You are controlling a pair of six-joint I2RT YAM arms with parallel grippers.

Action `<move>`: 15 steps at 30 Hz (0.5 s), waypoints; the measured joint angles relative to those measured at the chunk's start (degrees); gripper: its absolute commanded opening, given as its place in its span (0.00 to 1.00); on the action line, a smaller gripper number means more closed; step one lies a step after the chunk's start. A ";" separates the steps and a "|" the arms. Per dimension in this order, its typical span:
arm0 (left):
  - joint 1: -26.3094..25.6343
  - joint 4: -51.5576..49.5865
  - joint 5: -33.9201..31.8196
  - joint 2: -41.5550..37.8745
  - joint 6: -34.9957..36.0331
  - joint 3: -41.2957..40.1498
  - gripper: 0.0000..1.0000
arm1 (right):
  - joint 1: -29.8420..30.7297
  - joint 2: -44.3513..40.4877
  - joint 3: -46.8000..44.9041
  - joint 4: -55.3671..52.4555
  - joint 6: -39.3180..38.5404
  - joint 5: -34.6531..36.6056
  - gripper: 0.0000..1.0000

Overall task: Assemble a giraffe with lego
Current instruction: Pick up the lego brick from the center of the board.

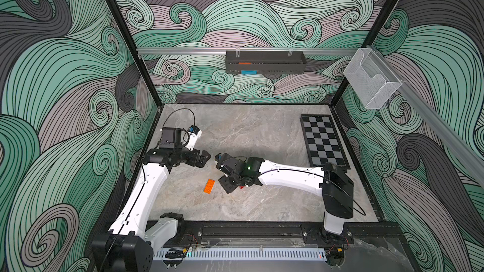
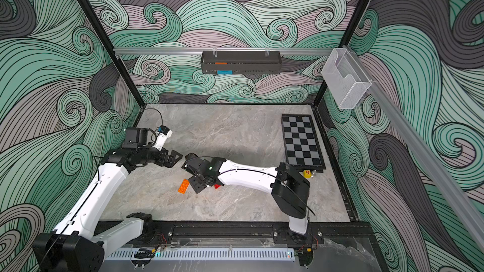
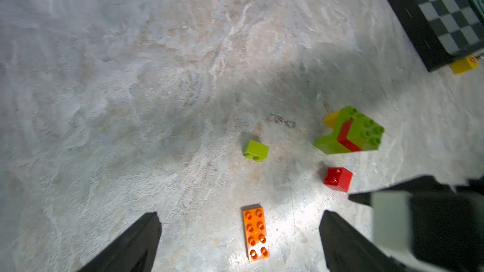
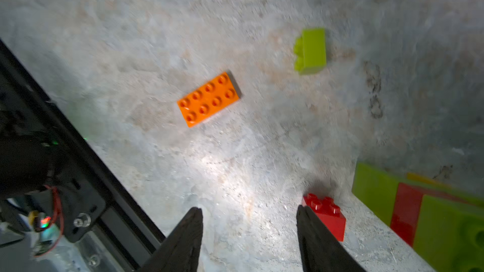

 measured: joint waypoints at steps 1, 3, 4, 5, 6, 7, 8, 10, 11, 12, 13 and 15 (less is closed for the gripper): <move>0.44 0.48 -2.21 -0.02 -1.57 0.00 0.98 | -0.07 0.72 2.73 -0.55 -0.52 0.13 0.59; 1.22 1.11 -5.95 -0.02 -4.13 0.02 0.98 | -0.59 3.02 7.74 -1.53 -1.22 0.37 0.59; 1.62 1.31 -7.65 -0.13 -5.35 0.02 0.98 | -1.11 4.81 10.21 -1.88 -1.46 0.39 0.59; 1.90 1.33 -8.85 -0.24 -6.12 0.04 0.98 | -1.73 6.60 12.22 -2.23 -1.62 0.31 0.58; 2.12 1.31 -10.27 -0.39 -7.02 0.09 0.98 | -2.62 8.81 14.14 -2.58 -1.79 0.13 0.58; 2.27 1.33 -11.47 -0.55 -7.87 0.20 0.98 | -3.78 11.41 15.96 -3.04 -1.92 -0.07 0.57; 2.29 1.38 -12.39 -0.68 -8.35 0.24 0.98 | -4.74 13.42 17.07 -3.43 -2.03 -0.07 0.57; 2.32 1.42 -14.03 -0.87 -9.38 0.35 0.98 | -6.86 17.86 18.97 -4.61 -2.36 -0.11 0.57; 2.32 1.42 -14.51 -0.87 -9.60 0.39 0.98 | -7.72 19.69 19.78 -5.40 -2.49 -0.13 0.57; 2.32 1.49 -14.93 -0.87 -9.97 0.46 0.98 | -8.72 21.64 20.65 -6.12 -2.67 -0.13 0.56; 2.32 1.53 -15.19 -0.87 -10.19 0.50 0.98 | -9.49 23.21 21.31 -6.78 -2.78 -0.13 0.55; 2.32 1.55 -15.61 -0.85 -10.40 0.50 0.98 | -10.38 25.33 22.64 -7.87 -2.95 -0.35 0.55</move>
